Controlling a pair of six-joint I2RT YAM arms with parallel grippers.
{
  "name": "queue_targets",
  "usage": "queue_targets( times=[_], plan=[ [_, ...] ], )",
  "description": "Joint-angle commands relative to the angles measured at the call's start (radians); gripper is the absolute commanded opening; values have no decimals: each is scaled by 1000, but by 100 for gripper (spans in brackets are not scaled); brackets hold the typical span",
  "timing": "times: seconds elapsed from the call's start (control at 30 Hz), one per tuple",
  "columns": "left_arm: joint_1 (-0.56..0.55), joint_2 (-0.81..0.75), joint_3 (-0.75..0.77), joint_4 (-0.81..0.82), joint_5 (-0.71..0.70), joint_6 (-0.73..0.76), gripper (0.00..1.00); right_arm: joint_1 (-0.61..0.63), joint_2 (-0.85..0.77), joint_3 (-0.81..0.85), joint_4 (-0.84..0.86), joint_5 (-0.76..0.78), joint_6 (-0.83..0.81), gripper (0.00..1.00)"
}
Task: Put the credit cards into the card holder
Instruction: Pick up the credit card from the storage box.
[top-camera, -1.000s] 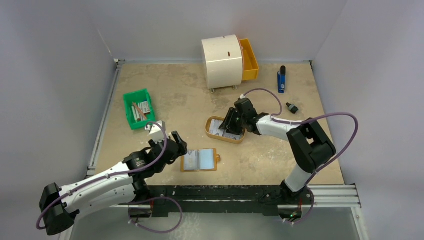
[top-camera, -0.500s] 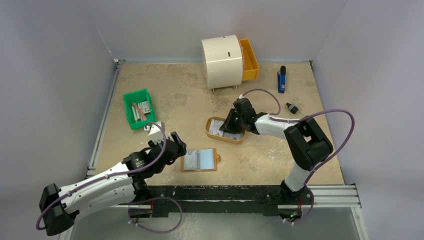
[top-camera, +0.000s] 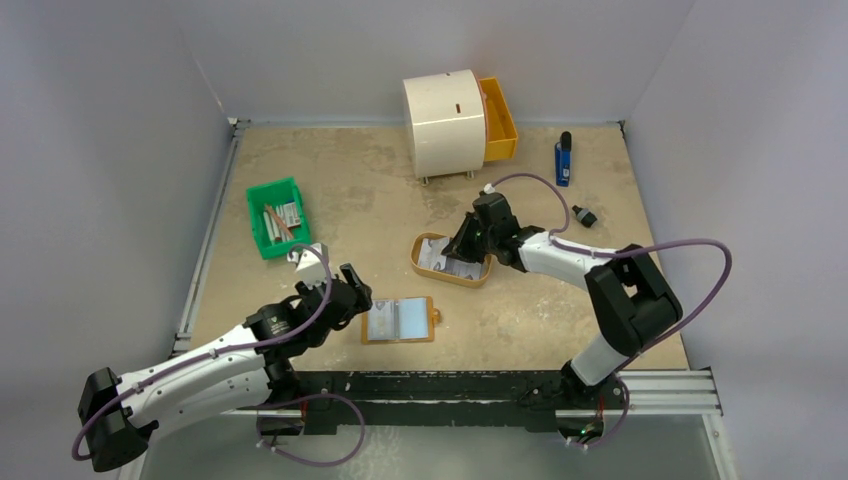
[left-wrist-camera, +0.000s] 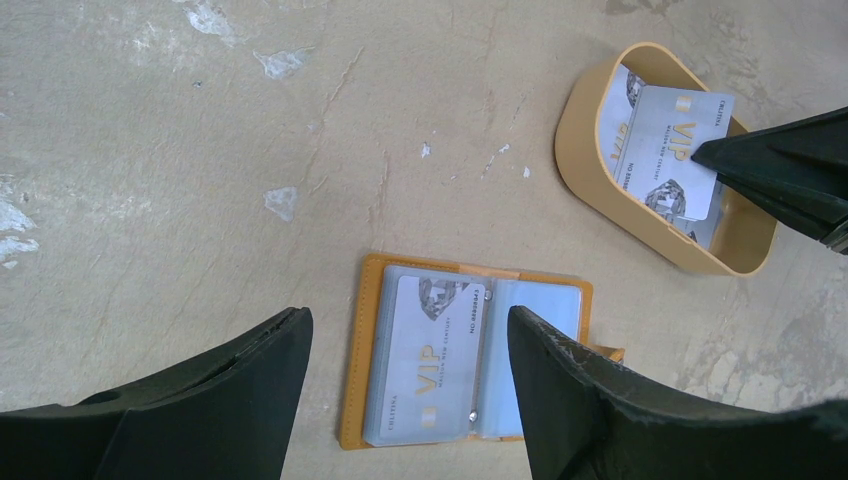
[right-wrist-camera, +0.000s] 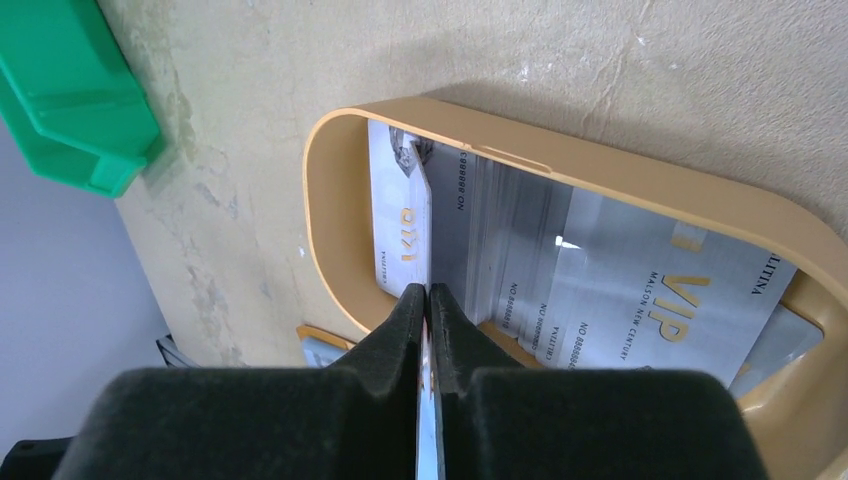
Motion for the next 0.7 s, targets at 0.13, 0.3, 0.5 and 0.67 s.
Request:
queue_targets(
  times=[0.13, 0.3, 0.5, 0.67],
  plan=[
    [-2, -13, 8, 0, -20, -14, 70, -3, -45, -12, 4, -6, 19, 1],
    [-2, -10, 4, 1, -16, -18, 70, -3, -32, -10, 7, -19, 23, 1],
    [-1, -9, -5, 5, -12, -22, 70, -4, 22, -5, 6, -35, 36, 4],
    [-1, -8, -5, 3, -9, -23, 70, -4, 68, 24, -4, -40, 31, 17]
  ],
)
